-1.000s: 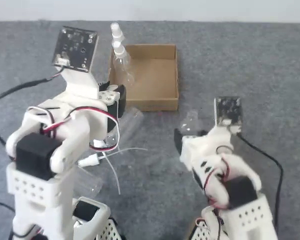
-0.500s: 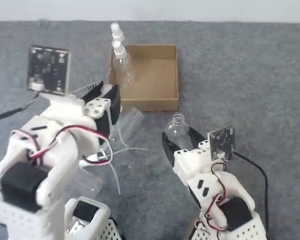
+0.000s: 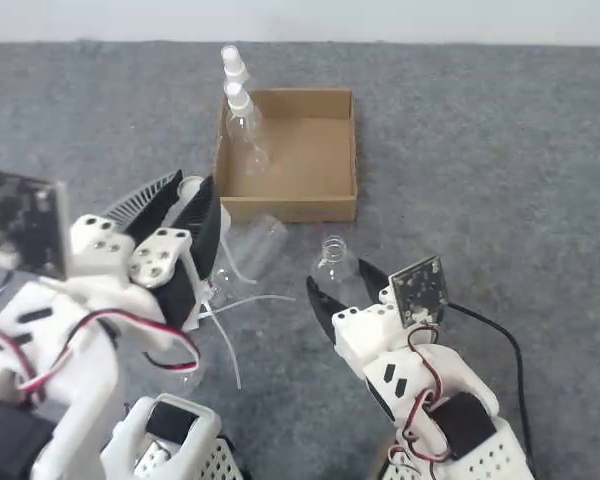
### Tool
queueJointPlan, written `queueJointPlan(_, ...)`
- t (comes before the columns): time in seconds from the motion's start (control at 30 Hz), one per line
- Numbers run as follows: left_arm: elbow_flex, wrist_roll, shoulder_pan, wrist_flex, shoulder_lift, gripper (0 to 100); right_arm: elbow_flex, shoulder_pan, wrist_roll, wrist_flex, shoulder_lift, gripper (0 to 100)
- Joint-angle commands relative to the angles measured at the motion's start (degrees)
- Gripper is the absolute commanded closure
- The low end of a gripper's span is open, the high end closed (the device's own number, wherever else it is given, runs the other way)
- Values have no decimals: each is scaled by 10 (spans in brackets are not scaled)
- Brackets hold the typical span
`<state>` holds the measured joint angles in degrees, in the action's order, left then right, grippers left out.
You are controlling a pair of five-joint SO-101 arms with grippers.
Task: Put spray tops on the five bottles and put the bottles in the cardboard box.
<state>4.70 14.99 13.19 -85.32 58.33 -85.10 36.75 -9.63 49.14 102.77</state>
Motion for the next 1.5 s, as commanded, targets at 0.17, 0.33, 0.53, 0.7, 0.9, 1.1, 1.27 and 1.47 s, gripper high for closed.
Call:
queueJointPlan(0.17, 52, 43, 0, 82, 69, 988, -45, 7, 84, -90, 12, 979)
queueJointPlan(0.33, 109, 43, 0, 131, 124, 988, -81, 7, 133, -144, 12, 979)
queueJointPlan(0.53, 164, 44, 4, 172, 178, 988, -113, 8, 159, -191, 12, 979)
queueJointPlan(0.7, 193, 44, 4, 191, 192, 988, -113, 8, 167, -196, 12, 979)
queueJointPlan(0.9, 194, 66, 5, 198, 193, 988, -113, 8, 206, -196, 12, 979)
queueJointPlan(1.1, 196, 69, 5, 200, 193, 988, -113, 14, 257, -194, 12, 979)
queueJointPlan(1.27, 199, 66, 48, 199, 193, 988, -113, 36, 290, -192, 12, 979)
queueJointPlan(1.47, 211, 65, 95, 203, 189, 988, -113, 36, 291, -196, 12, 979)
